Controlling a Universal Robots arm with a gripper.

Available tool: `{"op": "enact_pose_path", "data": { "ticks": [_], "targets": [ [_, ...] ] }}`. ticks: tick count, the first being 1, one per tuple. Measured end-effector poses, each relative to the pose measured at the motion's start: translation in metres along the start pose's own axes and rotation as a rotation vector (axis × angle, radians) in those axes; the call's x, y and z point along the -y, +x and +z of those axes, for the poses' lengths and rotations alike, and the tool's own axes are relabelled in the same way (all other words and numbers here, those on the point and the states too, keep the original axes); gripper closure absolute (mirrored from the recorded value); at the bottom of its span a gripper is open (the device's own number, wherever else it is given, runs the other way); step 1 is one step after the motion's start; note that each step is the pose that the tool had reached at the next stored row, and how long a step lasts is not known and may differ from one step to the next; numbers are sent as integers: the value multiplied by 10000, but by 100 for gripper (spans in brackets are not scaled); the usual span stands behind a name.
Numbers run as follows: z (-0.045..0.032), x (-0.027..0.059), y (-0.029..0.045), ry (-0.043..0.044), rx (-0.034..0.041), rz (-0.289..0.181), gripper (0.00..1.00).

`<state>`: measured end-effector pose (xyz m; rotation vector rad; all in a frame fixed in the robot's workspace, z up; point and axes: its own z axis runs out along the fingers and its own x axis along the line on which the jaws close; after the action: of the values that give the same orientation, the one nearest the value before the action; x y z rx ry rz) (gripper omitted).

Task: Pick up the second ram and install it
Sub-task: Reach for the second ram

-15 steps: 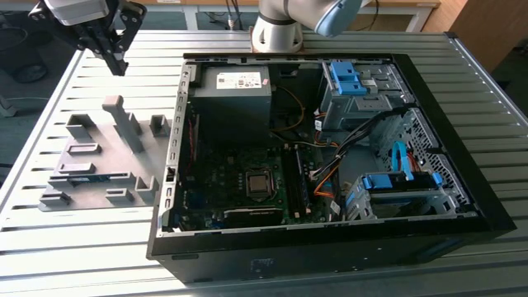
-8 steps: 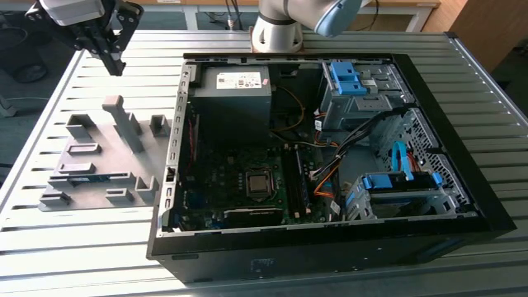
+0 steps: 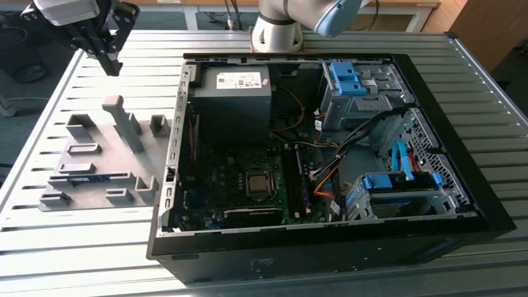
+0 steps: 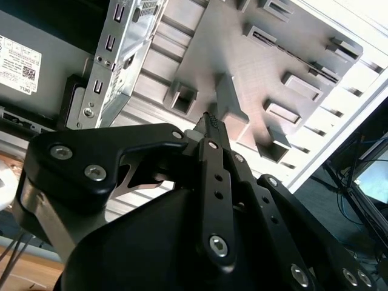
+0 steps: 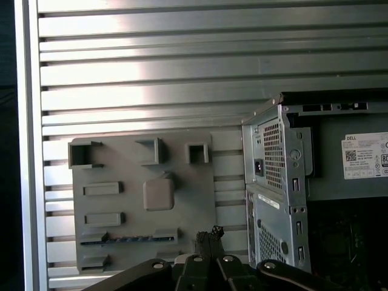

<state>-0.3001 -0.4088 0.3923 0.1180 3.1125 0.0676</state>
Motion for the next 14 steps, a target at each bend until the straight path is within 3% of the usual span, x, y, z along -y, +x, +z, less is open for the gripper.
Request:
{"op": "enact_pose_path", "data": {
  "ticks": [14],
  "targets": [
    [0, 6, 81, -1, 0, 0, 89]
  ]
}}
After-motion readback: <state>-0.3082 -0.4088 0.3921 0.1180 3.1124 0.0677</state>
